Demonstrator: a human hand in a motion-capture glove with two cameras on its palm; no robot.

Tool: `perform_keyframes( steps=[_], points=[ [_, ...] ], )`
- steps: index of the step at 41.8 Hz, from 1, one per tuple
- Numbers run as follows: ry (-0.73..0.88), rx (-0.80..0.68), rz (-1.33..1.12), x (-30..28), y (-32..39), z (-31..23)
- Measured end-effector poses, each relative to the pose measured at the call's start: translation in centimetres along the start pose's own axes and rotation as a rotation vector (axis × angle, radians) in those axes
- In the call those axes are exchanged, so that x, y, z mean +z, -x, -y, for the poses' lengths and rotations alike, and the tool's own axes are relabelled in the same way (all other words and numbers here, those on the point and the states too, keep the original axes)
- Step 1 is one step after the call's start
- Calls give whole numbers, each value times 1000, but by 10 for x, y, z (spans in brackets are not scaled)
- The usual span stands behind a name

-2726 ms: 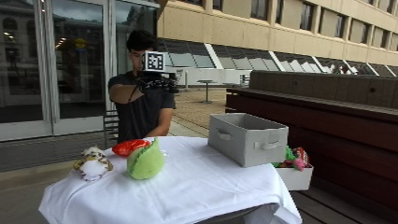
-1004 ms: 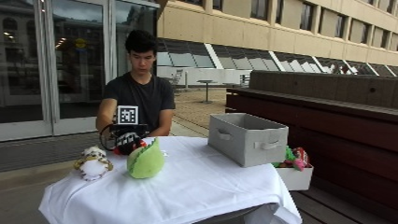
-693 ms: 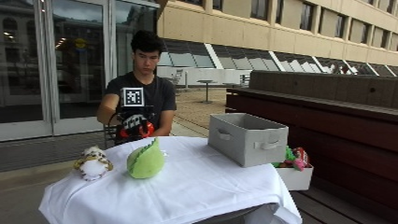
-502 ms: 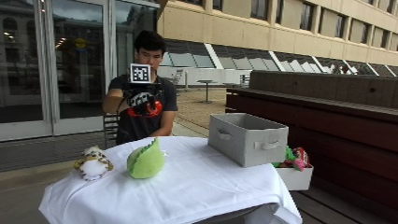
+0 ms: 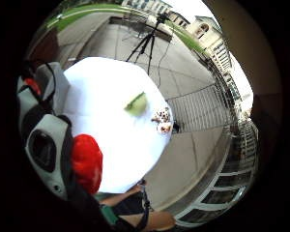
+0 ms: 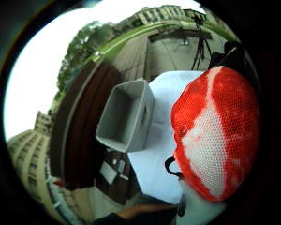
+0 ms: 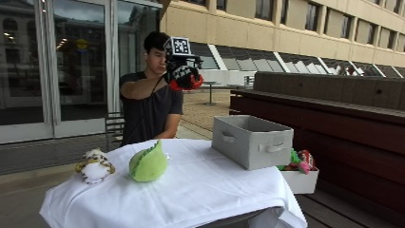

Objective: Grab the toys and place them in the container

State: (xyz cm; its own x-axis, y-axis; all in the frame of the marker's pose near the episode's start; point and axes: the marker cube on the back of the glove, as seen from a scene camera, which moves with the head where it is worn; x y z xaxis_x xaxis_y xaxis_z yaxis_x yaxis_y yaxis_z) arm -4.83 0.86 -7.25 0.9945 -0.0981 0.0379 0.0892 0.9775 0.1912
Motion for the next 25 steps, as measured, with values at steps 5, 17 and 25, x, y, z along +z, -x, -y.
perform_keyframes(
  steps=[5,17,25],
  points=[
    [-12,-10,-16,-16,47,21],
    [5,-88,36,-21,158,61],
    [53,-122,141,9,198,70]
  ],
)
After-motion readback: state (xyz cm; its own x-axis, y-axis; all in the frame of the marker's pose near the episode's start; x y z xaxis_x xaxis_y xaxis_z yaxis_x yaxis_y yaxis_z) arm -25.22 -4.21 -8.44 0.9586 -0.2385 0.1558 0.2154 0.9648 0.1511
